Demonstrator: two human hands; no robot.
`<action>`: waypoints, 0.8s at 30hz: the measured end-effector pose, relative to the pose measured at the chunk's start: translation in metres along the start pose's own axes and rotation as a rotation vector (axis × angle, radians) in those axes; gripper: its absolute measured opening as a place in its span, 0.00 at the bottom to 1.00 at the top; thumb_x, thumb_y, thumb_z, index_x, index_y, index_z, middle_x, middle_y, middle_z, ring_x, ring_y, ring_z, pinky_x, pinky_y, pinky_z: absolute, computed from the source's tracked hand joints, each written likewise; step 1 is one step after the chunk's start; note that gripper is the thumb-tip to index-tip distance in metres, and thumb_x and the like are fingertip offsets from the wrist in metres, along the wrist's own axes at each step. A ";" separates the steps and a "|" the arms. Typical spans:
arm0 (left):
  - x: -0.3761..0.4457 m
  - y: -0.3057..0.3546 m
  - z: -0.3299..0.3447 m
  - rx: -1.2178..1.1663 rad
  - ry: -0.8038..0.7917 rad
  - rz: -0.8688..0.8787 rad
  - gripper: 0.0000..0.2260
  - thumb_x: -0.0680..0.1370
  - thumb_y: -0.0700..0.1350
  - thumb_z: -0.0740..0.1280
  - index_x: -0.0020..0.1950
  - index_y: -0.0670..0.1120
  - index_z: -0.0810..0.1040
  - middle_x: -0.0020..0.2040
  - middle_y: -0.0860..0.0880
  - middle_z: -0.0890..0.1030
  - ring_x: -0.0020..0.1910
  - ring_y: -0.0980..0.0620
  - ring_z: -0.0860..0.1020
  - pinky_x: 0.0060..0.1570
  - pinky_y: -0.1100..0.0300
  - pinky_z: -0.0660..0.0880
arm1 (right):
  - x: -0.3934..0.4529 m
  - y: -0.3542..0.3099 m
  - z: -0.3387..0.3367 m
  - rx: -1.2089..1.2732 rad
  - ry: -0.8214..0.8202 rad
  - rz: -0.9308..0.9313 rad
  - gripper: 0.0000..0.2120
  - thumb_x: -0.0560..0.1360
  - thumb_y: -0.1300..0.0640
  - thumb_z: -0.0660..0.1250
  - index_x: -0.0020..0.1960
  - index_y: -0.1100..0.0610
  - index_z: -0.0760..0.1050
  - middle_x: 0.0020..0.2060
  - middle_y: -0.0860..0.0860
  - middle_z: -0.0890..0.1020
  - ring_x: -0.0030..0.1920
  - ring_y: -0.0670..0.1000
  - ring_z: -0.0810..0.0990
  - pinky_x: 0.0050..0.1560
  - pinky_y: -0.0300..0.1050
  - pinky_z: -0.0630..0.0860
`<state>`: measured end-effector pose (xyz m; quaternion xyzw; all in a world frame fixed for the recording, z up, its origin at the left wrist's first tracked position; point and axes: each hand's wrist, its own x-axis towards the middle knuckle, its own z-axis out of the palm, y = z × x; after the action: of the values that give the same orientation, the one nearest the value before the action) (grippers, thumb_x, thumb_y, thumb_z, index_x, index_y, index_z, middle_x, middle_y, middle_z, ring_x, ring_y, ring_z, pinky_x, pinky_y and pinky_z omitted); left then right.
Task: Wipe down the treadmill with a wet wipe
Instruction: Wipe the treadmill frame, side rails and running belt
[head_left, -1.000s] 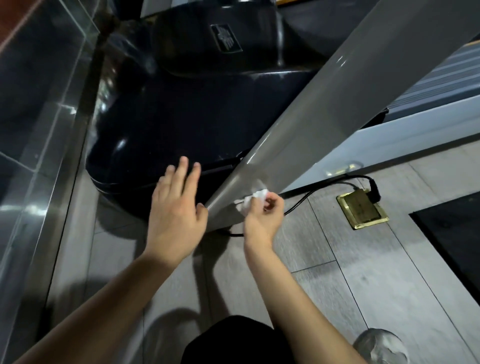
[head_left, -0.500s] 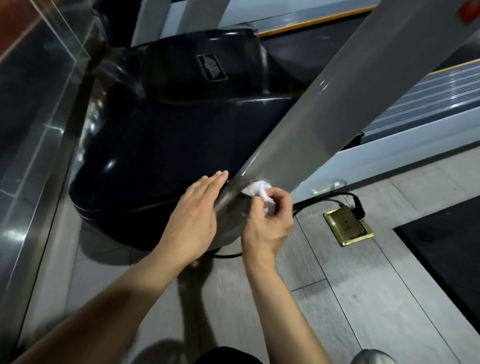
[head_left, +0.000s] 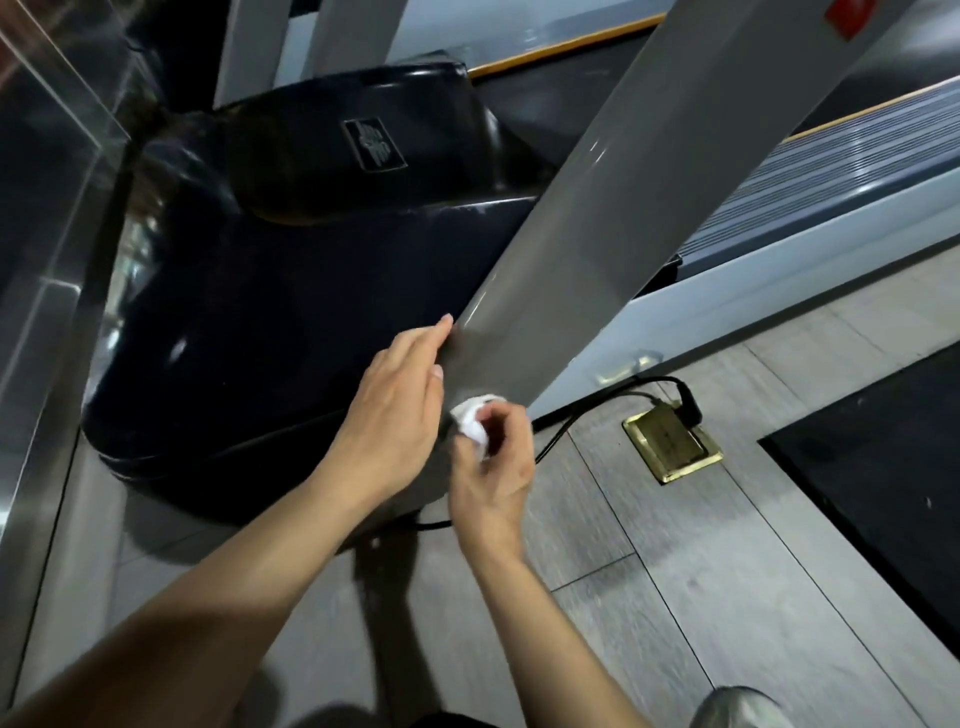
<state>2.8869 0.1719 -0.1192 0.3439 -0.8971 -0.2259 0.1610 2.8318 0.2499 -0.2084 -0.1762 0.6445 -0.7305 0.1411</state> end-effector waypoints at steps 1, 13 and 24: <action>0.004 0.005 -0.002 -0.035 -0.010 0.013 0.23 0.87 0.44 0.54 0.82 0.51 0.58 0.76 0.55 0.67 0.73 0.57 0.67 0.72 0.59 0.64 | 0.012 0.003 -0.006 0.061 0.092 0.096 0.12 0.73 0.70 0.66 0.48 0.54 0.74 0.45 0.54 0.80 0.46 0.53 0.79 0.48 0.52 0.77; 0.018 0.031 0.009 -0.247 0.057 -0.086 0.19 0.87 0.47 0.54 0.78 0.57 0.64 0.70 0.60 0.72 0.66 0.64 0.71 0.63 0.68 0.67 | 0.043 -0.022 -0.021 0.075 0.226 0.031 0.11 0.77 0.66 0.65 0.52 0.50 0.74 0.48 0.50 0.81 0.50 0.52 0.80 0.52 0.57 0.77; 0.014 0.042 0.008 -0.245 0.069 -0.152 0.22 0.87 0.46 0.54 0.81 0.57 0.61 0.71 0.63 0.68 0.63 0.76 0.68 0.56 0.83 0.62 | 0.060 -0.065 -0.020 -0.040 0.082 -0.309 0.11 0.75 0.71 0.65 0.54 0.59 0.74 0.48 0.52 0.76 0.50 0.46 0.76 0.52 0.35 0.72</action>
<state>2.8503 0.1923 -0.1026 0.3962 -0.8280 -0.3335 0.2149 2.7701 0.2501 -0.1411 -0.2461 0.6292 -0.7372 -0.0026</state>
